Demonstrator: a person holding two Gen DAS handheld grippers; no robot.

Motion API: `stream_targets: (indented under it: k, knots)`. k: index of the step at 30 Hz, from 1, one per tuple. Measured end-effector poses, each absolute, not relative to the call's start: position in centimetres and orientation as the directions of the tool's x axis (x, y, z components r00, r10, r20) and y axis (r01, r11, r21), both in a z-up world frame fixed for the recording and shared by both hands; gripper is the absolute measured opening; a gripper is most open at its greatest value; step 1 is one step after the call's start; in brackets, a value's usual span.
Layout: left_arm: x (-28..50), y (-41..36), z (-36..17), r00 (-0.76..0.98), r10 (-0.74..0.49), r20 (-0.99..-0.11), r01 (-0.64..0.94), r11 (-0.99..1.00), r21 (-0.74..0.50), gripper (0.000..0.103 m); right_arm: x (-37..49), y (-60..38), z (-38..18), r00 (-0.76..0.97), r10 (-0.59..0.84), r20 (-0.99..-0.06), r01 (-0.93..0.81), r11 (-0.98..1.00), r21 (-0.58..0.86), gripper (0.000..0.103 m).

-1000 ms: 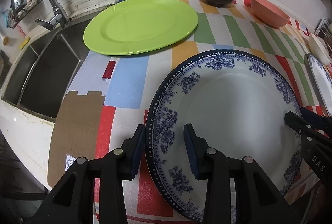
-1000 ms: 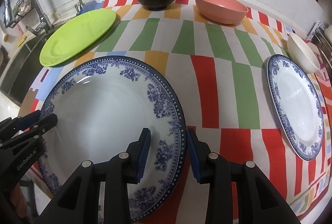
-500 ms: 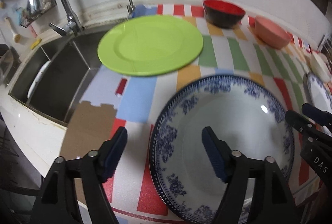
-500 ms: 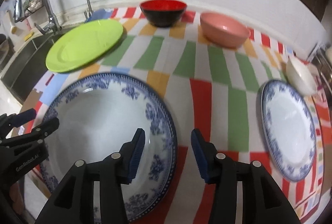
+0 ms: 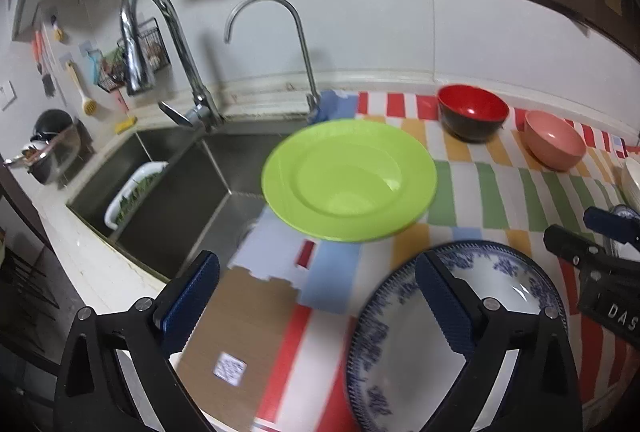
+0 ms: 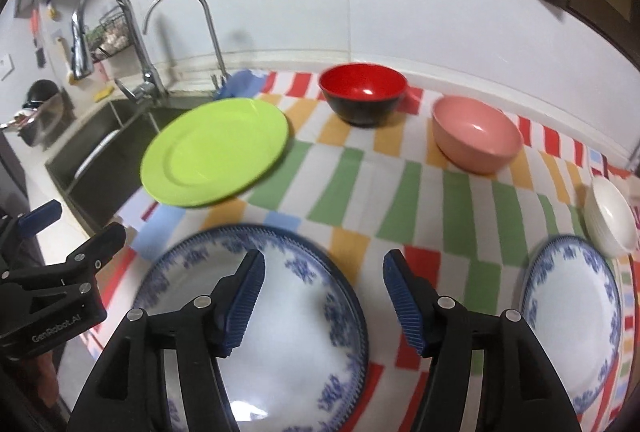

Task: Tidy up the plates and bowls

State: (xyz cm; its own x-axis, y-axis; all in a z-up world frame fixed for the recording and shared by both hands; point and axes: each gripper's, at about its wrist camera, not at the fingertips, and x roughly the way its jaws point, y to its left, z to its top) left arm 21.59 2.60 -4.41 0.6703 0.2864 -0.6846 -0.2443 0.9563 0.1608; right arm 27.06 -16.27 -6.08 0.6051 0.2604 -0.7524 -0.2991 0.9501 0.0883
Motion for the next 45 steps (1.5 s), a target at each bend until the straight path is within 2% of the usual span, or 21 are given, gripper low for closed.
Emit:
stream_targets:
  k: [8, 17, 26, 35, 45]
  knots:
    - [22.7, 6.3, -3.0, 0.686, 0.26, -0.679, -0.194, 0.966, 0.173, 0.1, 28.3, -13.4, -4.4, 0.643, 0.268, -0.717, -0.303, 0.949, 0.083, 0.063]
    - [25.3, 10.6, -2.7, 0.707, 0.212, -0.674, -0.128, 0.977, 0.172, 0.1, 30.1, -9.9, -3.5, 0.679, 0.225, -0.699, -0.224, 0.97, 0.096, 0.063]
    - [29.3, 13.9, -4.3, 0.704, 0.193, -0.684, -0.111, 0.98, 0.163, 0.1, 32.8, -6.1, -3.7, 0.706, 0.174, -0.687, -0.201, 0.979, 0.041, 0.063]
    - [33.9, 14.5, -7.2, 0.672, 0.2, -0.713, -0.076, 0.976, 0.202, 0.1, 36.9, -4.7, -6.7, 0.665, 0.142, -0.733, -0.17, 0.985, 0.036, 0.063]
    - [37.8, 14.3, -9.8, 0.629, 0.177, -0.757, -0.05, 0.981, 0.188, 0.096, 40.9, -5.0, -10.2, 0.588, 0.133, -0.798, -0.129, 0.989, 0.069, 0.063]
